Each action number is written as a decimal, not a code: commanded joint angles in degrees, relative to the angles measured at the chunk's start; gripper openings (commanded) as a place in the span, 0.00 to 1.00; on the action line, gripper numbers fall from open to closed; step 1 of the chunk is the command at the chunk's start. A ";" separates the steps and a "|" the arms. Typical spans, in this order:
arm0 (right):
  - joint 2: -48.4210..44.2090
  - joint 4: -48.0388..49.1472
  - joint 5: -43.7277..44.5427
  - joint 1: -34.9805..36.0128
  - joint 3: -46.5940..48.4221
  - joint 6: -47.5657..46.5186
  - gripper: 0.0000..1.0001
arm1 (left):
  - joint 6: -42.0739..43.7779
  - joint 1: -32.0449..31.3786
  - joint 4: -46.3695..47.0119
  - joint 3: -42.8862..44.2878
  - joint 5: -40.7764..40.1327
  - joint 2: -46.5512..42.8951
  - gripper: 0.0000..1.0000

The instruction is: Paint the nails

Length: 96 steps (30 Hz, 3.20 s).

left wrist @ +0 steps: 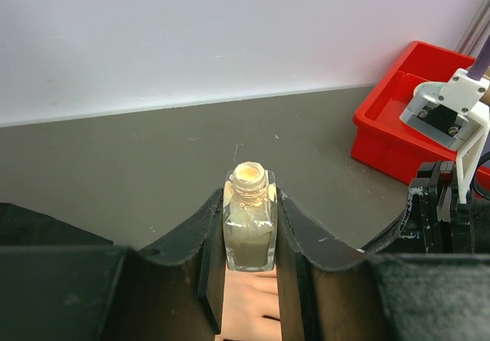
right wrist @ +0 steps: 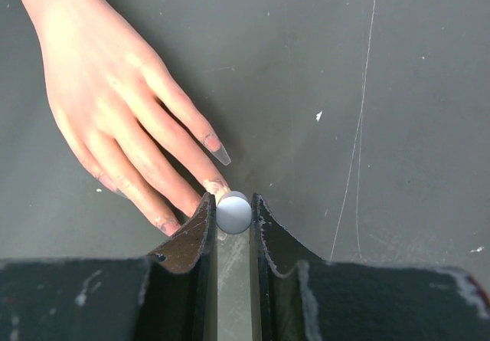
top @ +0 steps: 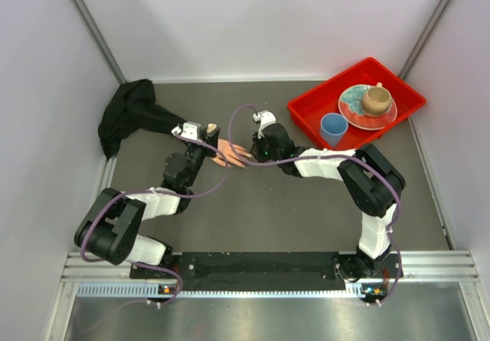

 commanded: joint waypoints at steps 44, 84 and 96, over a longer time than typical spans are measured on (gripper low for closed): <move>-1.42 2.56 -2.01 1.33 2.86 -1.95 0.00 | -0.05 0.28 2.02 2.13 1.10 0.06 0.00; -0.98 0.54 1.59 1.24 2.25 -1.77 0.00 | 0.04 0.28 1.67 2.30 1.36 0.24 0.00; -3.52 0.62 2.12 1.15 -0.73 -1.69 0.00 | -0.13 0.37 1.76 2.57 1.62 0.59 0.00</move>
